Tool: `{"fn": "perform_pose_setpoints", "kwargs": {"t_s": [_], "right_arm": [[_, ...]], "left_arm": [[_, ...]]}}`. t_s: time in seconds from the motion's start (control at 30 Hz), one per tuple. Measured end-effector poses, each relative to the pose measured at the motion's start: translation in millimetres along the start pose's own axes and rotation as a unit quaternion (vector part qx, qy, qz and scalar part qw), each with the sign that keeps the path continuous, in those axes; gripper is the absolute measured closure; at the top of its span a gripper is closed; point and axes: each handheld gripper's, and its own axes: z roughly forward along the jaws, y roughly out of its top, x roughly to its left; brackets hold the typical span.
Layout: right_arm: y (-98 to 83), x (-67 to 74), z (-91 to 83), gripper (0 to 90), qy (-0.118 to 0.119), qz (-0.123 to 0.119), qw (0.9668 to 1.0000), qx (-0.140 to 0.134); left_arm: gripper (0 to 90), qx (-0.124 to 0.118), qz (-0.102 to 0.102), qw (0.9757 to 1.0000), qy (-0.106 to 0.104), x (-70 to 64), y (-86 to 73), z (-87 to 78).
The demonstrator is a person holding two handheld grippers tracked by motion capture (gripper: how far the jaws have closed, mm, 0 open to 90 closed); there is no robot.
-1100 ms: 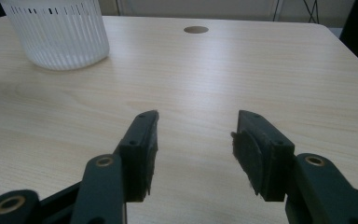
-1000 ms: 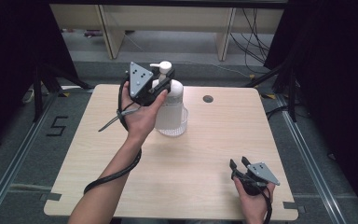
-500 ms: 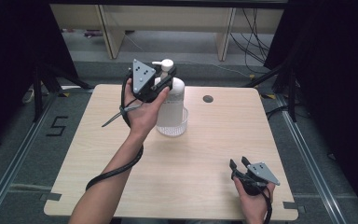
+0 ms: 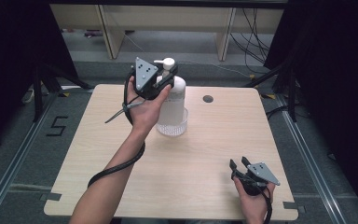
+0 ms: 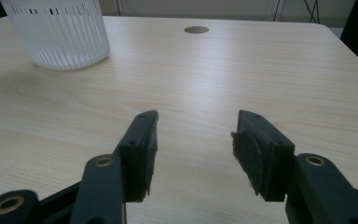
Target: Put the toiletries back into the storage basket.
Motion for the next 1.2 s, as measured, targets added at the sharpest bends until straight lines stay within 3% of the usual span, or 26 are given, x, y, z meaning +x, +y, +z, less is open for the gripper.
{"fn": "perform_pose_setpoints", "kwargs": {"t_s": [0.9,1.2], "right_arm": [[-0.4,1.3,0.4,49.2,0.006,0.007,1.0000,0.002],[0.3,0.4,-1.0,49.2,0.001,-0.002,0.9999,0.010]], "left_arm": [[59.5,0.005,0.004,1.0000,-0.003,2.9,-2.8,20.6],[59.5,0.008,0.004,0.9999,-0.005,5.3,-5.4,27.6]]}}
